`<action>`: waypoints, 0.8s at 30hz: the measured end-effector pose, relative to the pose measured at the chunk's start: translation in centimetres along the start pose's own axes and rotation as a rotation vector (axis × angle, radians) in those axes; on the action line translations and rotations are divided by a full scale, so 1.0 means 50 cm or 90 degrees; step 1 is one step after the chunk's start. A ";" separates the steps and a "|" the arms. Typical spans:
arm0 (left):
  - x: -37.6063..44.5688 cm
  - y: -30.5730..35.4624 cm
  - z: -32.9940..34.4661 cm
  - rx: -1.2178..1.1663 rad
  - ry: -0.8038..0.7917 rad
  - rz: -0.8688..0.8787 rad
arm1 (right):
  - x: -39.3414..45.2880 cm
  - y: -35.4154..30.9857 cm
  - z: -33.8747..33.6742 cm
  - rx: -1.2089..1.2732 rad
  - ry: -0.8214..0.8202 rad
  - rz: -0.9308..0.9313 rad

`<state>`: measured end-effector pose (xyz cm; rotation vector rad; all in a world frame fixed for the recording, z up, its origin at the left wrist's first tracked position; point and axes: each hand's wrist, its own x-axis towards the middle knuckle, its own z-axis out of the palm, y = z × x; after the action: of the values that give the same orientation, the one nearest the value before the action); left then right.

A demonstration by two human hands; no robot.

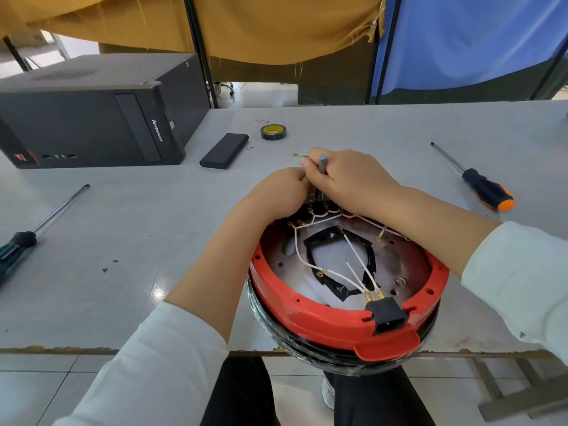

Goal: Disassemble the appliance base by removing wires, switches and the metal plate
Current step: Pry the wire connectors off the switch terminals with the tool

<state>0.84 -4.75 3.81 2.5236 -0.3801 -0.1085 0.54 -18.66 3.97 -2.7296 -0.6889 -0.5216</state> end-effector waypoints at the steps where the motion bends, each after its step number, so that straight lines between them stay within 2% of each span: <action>1: 0.000 0.001 0.000 0.004 -0.001 0.000 | 0.007 0.000 -0.001 0.006 -0.014 0.016; 6: -0.002 0.004 0.000 0.008 0.002 0.015 | 0.045 0.003 -0.003 0.065 -0.063 0.092; 17: -0.004 0.004 -0.001 0.008 0.003 0.015 | 0.057 -0.007 -0.001 0.065 -0.077 0.126; 24: -0.002 -0.002 0.000 -0.007 0.006 0.025 | 0.002 0.012 -0.025 0.222 0.053 0.128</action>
<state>0.78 -4.66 3.73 2.5038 -0.4240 -0.0822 0.56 -19.56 5.04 -2.4003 -0.4320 -0.4198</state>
